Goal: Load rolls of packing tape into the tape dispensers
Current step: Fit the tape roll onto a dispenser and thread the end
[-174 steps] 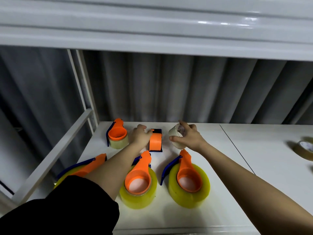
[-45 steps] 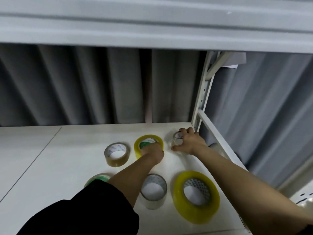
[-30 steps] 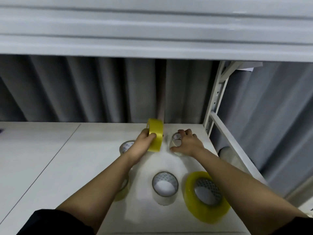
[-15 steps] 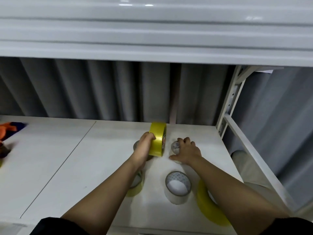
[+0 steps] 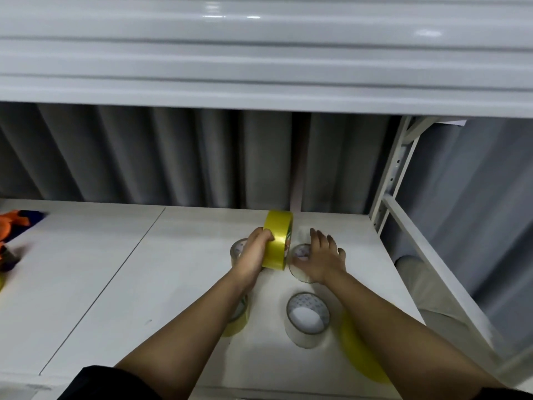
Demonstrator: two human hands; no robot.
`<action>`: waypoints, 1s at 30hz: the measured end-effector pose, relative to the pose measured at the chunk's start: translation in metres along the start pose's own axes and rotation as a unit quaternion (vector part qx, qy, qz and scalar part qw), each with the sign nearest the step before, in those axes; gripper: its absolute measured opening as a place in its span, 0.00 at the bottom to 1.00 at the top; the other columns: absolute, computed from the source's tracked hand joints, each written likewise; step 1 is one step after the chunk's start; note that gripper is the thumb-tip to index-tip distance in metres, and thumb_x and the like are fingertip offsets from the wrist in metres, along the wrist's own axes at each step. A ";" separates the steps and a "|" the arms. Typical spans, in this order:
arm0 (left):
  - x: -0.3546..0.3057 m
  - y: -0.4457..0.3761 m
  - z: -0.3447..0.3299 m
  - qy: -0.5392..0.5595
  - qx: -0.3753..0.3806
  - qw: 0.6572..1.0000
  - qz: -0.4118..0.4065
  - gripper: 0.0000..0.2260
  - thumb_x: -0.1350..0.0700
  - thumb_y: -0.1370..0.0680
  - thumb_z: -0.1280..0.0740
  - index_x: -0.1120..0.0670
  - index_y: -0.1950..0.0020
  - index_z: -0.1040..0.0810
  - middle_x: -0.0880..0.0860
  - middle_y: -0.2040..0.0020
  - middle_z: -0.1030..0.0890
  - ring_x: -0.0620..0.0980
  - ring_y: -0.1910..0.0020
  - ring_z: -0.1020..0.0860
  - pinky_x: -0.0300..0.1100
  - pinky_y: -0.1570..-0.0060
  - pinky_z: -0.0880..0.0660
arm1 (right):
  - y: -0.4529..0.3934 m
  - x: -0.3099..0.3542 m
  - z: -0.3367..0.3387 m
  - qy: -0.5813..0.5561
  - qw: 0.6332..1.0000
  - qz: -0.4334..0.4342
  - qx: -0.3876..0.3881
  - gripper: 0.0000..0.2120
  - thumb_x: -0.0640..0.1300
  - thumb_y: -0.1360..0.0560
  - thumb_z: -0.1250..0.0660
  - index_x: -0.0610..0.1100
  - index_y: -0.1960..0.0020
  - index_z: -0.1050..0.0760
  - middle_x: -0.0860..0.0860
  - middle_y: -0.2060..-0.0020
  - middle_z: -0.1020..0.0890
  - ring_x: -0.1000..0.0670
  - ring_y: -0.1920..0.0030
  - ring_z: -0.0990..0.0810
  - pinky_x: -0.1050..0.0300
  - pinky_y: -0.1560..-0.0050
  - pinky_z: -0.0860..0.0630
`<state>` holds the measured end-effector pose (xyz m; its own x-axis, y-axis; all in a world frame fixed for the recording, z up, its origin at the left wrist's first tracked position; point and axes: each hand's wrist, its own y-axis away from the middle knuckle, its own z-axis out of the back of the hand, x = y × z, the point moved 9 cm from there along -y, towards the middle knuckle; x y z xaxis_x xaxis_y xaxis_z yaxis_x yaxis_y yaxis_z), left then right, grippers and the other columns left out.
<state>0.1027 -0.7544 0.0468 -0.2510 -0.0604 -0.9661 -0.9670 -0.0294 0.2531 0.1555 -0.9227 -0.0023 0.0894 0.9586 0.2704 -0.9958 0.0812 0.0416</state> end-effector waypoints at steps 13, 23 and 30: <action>-0.004 0.013 -0.029 -0.091 0.089 0.983 -0.134 0.07 0.51 0.18 0.43 0.54 0.47 0.30 0.46 0.58 0.26 0.40 0.58 0.27 0.33 0.60 0.32 | 0.059 0.042 0.046 -0.624 0.778 -0.040 0.055 0.15 0.55 0.22 0.37 0.42 0.49 0.26 0.43 0.59 0.24 0.46 0.57 0.27 0.58 0.62 0.32; -0.009 0.041 -0.010 -0.010 0.043 0.991 -0.124 0.12 0.53 0.20 0.37 0.58 0.40 0.27 0.50 0.55 0.22 0.46 0.54 0.23 0.37 0.52 0.26 | 0.092 0.044 0.056 -0.631 0.768 0.104 0.040 0.06 0.40 0.21 0.36 0.40 0.48 0.22 0.48 0.58 0.17 0.54 0.59 0.19 0.62 0.56 0.23; -0.013 0.059 0.006 0.015 0.036 0.988 -0.149 0.11 0.61 0.20 0.38 0.61 0.38 0.27 0.56 0.50 0.21 0.48 0.56 0.21 0.36 0.60 0.23 | 0.105 0.061 0.049 -0.659 0.741 0.110 0.071 0.12 0.38 0.21 0.37 0.36 0.39 0.26 0.44 0.50 0.18 0.49 0.50 0.20 0.52 0.42 0.25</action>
<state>0.0485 -0.7491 0.0745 0.0448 -0.0887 -0.9950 -0.9987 0.0208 -0.0469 0.0573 -0.8695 0.0658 -0.0421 -0.1625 0.9858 -0.9855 -0.1557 -0.0678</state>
